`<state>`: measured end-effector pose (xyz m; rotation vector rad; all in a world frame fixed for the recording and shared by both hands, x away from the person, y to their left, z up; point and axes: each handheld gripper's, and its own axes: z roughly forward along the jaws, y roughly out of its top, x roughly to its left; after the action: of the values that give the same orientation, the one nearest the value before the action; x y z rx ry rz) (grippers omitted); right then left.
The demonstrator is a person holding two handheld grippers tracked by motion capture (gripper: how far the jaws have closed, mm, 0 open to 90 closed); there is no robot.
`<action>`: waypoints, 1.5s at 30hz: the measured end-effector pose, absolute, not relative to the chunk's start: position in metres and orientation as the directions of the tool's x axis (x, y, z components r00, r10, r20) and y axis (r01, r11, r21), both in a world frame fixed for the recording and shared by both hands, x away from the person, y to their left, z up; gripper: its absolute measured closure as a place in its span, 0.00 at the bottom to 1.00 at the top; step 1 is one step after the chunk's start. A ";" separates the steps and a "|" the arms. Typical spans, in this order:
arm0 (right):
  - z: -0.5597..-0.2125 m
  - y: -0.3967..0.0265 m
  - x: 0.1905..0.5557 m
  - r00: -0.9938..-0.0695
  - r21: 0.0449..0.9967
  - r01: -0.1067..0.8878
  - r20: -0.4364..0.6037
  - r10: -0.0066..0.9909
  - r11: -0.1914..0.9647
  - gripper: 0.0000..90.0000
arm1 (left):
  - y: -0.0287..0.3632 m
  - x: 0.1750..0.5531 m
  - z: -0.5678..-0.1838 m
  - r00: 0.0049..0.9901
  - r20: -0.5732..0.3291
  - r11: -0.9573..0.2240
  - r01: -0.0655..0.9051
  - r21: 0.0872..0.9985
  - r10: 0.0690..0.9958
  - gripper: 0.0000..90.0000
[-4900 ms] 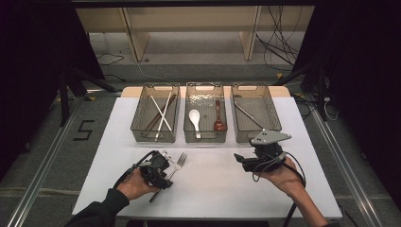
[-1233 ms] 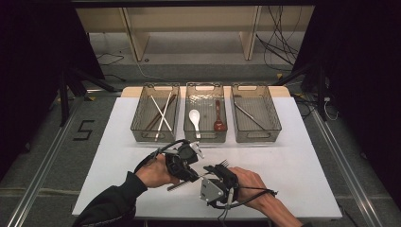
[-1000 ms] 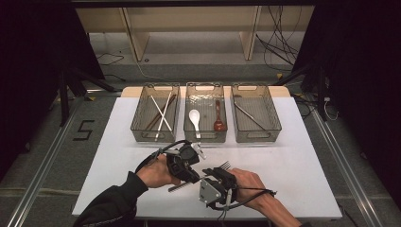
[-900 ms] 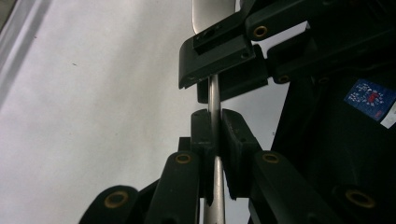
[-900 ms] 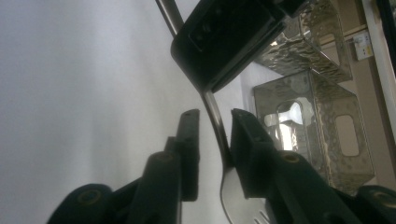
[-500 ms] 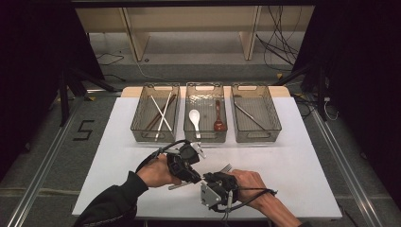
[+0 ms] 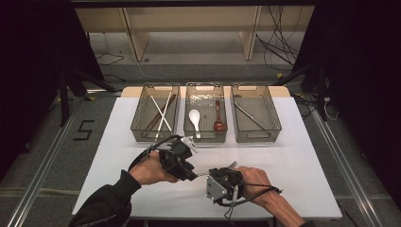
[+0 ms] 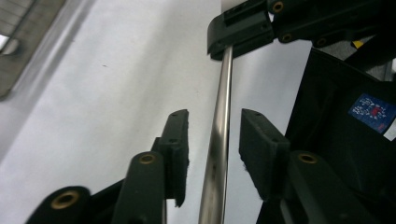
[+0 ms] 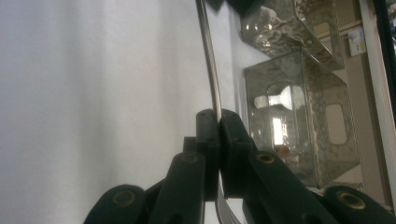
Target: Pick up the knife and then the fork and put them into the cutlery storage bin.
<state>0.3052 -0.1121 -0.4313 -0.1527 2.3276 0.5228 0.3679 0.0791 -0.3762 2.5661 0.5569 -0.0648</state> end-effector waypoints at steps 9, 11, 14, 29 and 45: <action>-0.423 -0.133 0.321 -0.713 0.367 -0.166 -0.686 0.146 0.915 0.99 | 0.097 0.367 -0.370 0.870 -0.127 -0.702 0.463 0.542 0.476 0.45; -0.421 -0.139 0.326 -0.702 0.367 -0.139 -0.692 0.170 0.920 0.99 | 0.102 0.366 -0.370 0.864 -0.110 -0.689 0.463 0.558 0.491 0.39; -0.418 -0.149 0.332 -0.697 0.394 -0.089 -0.681 0.226 0.915 0.99 | 0.111 0.364 -0.371 0.847 -0.120 -0.639 0.477 0.604 0.518 0.33; -0.400 -0.193 0.367 -0.645 0.517 0.075 -0.627 0.437 0.853 0.99 | 0.166 0.351 -0.389 0.761 -0.118 -0.465 0.503 0.729 0.639 0.26; -0.383 -0.229 0.418 -0.557 0.652 0.268 -0.495 0.666 0.709 0.99 | 0.189 0.341 -0.393 0.728 -0.118 -0.382 0.482 0.788 0.675 0.22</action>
<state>0.4176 -0.2291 -0.3828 0.7078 2.1516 0.6688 0.3407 0.1887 -0.3925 2.0550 0.8764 0.2796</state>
